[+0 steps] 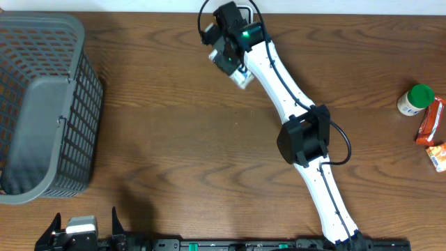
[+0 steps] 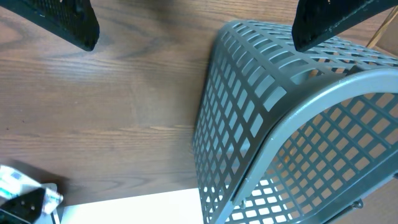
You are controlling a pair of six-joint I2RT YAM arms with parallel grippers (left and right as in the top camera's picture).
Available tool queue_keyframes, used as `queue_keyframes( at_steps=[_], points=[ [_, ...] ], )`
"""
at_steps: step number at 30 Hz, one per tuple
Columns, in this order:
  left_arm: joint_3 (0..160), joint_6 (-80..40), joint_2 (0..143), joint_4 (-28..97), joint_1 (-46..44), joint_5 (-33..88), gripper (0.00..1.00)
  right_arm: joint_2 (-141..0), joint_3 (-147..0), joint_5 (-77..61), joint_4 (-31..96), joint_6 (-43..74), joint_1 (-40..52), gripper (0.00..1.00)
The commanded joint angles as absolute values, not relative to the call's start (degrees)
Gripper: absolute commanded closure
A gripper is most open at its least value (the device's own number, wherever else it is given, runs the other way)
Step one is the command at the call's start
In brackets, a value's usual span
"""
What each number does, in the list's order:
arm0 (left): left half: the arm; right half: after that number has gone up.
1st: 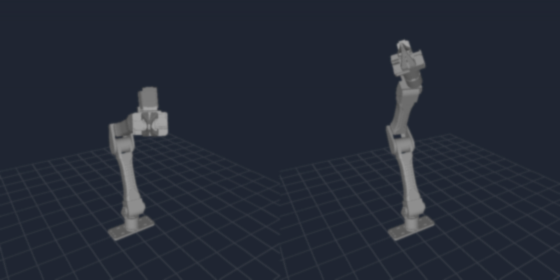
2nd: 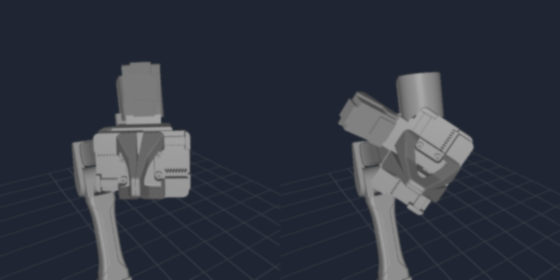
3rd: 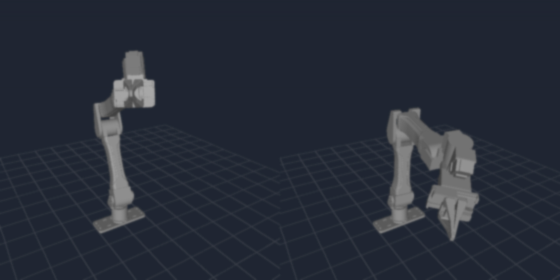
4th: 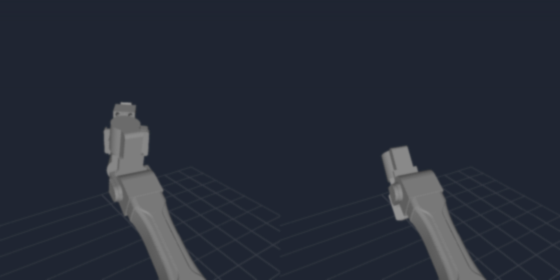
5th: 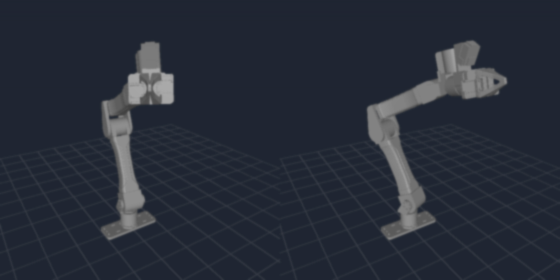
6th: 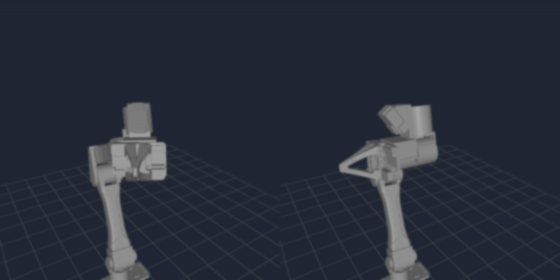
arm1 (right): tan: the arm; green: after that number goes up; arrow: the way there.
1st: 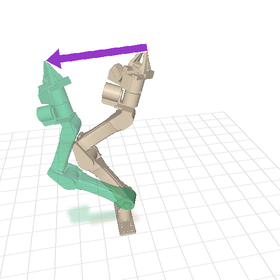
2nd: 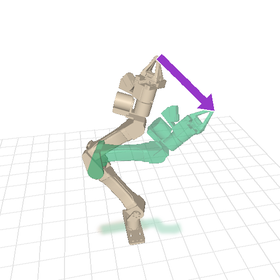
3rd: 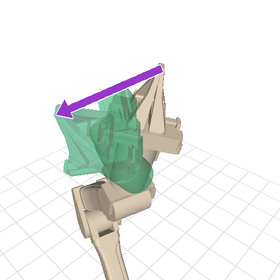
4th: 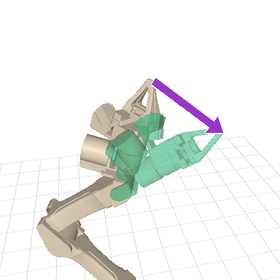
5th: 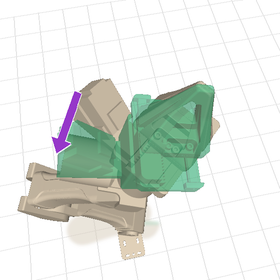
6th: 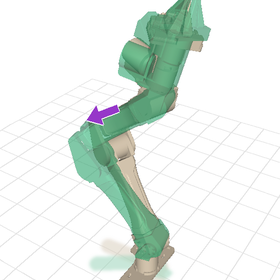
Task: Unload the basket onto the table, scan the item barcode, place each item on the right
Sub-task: 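Hold the Panadol box in front of the scanner with the right gripper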
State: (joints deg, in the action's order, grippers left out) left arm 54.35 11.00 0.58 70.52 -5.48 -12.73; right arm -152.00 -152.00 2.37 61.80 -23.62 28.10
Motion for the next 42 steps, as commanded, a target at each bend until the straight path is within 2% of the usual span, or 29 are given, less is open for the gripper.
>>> queue_keyframes(
  at_steps=[1, 5, 11, 23, 26, 38, 42],
  points=[
    [54.26, 11.77, 0.16, 70.52, -5.72, -12.64, 0.01, -149.88, -152.99, 14.68, 55.18, -28.97, 27.62, 0.77],
    [54.26, 11.77, 0.16, 70.52, -5.72, -12.64, 0.01, -149.99, -152.99, 19.81, 45.36, -31.09, 27.42, 0.72],
    [54.26, 11.77, 0.16, 70.52, -5.72, -12.64, 0.01, -150.12, -152.88, 23.05, 32.64, -36.99, 27.35, 0.71],
    [54.26, 11.77, 0.16, 70.52, -5.72, -12.64, 0.01, -156.97, -152.81, 29.02, 16.56, -44.99, 26.59, 0.71],
    [54.26, 11.77, 0.16, 70.52, -5.72, -12.64, 0.01, -159.3, -152.79, 29.91, 14.79, -48.49, 27.03, 0.71],
    [54.26, 11.77, 0.16, 70.52, -5.72, -12.64, 0.01, -158.82, -152.0, 31.48, 15.7, -48.47, 29.3, 0.73],
    [54.26, 11.77, 0.16, 70.52, -5.72, -12.64, 0.01, -155.28, -152.0, 31.46, 21.5, -42.96, 29.41, 0.73]
  ],
)
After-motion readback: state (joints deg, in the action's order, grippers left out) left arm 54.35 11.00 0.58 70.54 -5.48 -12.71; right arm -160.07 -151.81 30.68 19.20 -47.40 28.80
